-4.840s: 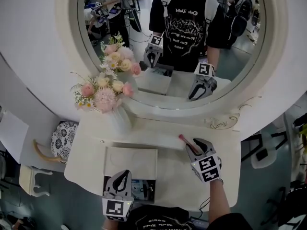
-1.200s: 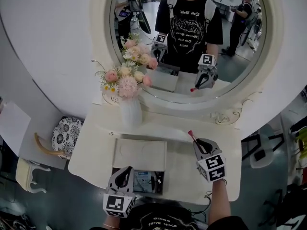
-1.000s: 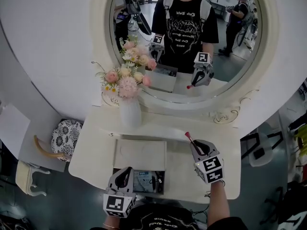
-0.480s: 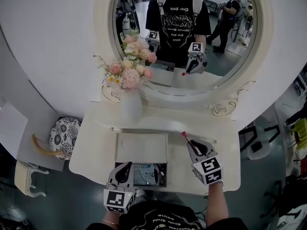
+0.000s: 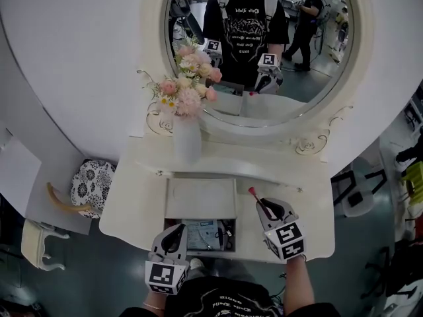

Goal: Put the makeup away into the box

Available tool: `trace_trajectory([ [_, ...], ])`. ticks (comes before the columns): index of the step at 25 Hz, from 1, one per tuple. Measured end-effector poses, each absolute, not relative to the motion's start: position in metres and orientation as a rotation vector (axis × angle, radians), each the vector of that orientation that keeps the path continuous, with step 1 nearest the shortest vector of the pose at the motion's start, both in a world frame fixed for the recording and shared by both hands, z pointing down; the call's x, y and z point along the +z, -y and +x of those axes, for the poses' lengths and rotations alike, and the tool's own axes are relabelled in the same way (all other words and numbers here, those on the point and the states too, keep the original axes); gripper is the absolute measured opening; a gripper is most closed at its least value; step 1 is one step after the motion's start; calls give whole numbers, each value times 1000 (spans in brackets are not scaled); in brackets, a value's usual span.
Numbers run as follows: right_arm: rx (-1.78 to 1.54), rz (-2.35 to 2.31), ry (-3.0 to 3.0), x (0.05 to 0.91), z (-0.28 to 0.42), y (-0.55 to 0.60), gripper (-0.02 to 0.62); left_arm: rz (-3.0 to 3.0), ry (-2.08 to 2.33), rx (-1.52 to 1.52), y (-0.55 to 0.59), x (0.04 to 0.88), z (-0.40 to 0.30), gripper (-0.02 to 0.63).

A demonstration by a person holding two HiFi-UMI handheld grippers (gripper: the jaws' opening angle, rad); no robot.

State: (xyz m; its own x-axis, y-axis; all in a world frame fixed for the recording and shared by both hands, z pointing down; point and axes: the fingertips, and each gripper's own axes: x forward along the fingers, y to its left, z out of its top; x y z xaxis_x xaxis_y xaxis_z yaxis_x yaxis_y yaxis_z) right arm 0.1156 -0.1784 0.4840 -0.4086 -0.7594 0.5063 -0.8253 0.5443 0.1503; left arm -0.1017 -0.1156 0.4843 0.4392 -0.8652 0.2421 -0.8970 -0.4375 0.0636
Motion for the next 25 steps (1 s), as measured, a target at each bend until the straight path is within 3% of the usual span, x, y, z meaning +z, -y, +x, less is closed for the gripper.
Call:
trace_trajectory([
  [25,241,1199,2299,510,56,122,49,2516,1523,264,87,492,-126,17],
])
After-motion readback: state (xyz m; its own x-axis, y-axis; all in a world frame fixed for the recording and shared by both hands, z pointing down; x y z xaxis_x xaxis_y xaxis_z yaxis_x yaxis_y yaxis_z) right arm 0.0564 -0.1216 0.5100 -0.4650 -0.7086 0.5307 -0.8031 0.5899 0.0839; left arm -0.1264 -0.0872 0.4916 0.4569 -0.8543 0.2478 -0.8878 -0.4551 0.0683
